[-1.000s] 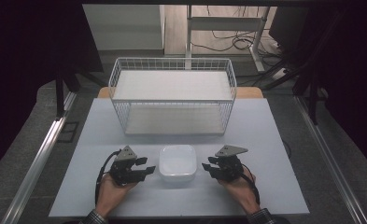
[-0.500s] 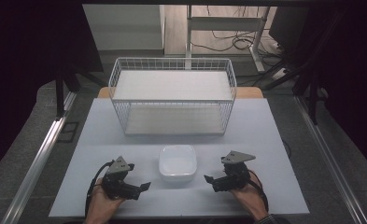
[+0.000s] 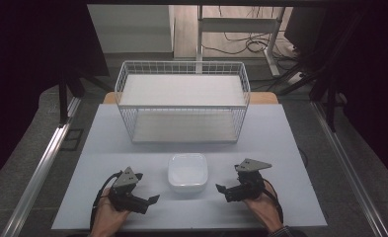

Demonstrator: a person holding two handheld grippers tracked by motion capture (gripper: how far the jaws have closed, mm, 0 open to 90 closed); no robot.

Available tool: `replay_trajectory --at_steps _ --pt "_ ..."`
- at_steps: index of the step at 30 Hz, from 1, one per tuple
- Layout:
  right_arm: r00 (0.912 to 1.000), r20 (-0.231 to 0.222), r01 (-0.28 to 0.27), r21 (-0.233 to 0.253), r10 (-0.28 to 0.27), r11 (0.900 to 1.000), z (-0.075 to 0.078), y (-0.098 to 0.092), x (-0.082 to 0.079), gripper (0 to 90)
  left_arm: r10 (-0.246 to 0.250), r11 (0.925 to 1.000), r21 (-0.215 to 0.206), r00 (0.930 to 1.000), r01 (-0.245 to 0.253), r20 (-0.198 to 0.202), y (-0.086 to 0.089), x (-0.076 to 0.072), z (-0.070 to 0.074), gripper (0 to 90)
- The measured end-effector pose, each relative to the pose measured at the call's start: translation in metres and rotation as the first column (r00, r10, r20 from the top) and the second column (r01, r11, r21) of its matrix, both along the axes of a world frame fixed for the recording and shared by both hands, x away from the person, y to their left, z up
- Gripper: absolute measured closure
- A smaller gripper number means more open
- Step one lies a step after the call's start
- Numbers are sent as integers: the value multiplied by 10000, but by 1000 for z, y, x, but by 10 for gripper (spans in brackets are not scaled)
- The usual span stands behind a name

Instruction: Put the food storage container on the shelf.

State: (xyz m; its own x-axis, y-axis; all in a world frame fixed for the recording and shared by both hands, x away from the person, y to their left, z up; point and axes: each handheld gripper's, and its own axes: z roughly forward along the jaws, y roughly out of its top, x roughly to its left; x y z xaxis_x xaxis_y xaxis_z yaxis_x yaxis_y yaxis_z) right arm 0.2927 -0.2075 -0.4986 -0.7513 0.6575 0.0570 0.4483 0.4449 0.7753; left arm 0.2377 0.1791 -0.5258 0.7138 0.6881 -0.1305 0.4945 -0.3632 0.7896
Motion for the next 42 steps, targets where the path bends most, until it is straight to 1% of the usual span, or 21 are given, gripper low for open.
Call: replay_trajectory --at_steps 1,2,3,5,8,12,17,20,22,23,26,28,29,30,32,33,34,37,39,40,42 --pt "10000 13 -13 58 13 10000 0 0 0 0 -33 9999 -133 10000 34 68 1 1 0 9" --pt "10000 13 -13 58 13 10000 0 0 0 0 -33 9999 -133 10000 34 68 1 1 0 8" --pt "10000 31 -2 117 2 9999 1 0 1 0 -6 9993 -384 10000 9 78 1 3 -1 4" --pt "10000 81 -1 110 1 9999 2 1 2 0 -131 9982 -581 9998 124 -124 2 6 1 4" --pt "9998 101 -160 306 157 9994 3 3 3 0 -409 9957 -846 9988 384 -281 0 9 5 6" --pt "9995 222 -218 225 213 9995 4 9 4 0 -576 9949 -851 9977 543 -365 -4 12 8 8" --pt "9996 134 -255 413 250 9988 9 16 8 0 -593 9957 -746 9970 555 -498 -13 22 14 13" --pt "9997 25 -252 482 251 9985 10 19 10 0 -568 9955 -788 9967 521 -581 -16 26 15 15" --pt "9997 -28 -248 357 249 9991 10 23 13 0 -471 9957 -826 9965 413 -690 -18 30 16 22" --pt "9998 8 -187 137 187 9997 9 26 14 0 -362 9966 -766 9967 307 -720 -19 34 17 33" --pt "9998 -153 -134 59 135 9999 11 32 17 0 -309 9970 -733 9963 251 -797 -22 39 20 53" --pt "9997 -124 -189 32 190 9998 12 34 17 0 -294 9971 -727 9965 237 -785 -23 41 21 60" --pt "9991 -121 -414 -97 413 9991 16 40 17 0 -302 9971 -716 9968 249 -734 -25 46 24 78" --pt "9991 -121 -414 -97 413 9991 16 40 17 0 -302 9971 -716 9968 249 -734 -25 46 24 87" --pt "9989 -159 -445 -301 440 9986 22 48 19 24 -295 9973 -696 9973 249 -666 -30 52 29 108" --pt "9987 -230 -466 -305 459 9984 23 51 21 41 -291 9975 -660 9973 247 -669 -32 55 30 118" --pt "9983 -367 -462 -268 452 9986 24 53 24 59 -291 9975 -660 9973 247 -669 -32 55 30 129" --pt "9963 -705 -500 -83 493 9987 24 58 31 99 -382 9982 -502 9958 341 -832 -41 66 28 150" --pt "9957 -807 -471 -76 463 9989 21 60 35 130 -360 9980 -564 9936 300 -1074 -45 70 25 156" --pt "9957 -807 -471 -76 463 9989 21 60 35 130 -360 9980 -564 9936 300 -1074 -45 70 25 157" --pt "9944 -968 -426 -43 420 9991 17 60 38 157 -552 9947 -935 9897 430 -1323 -45 75 21 162"
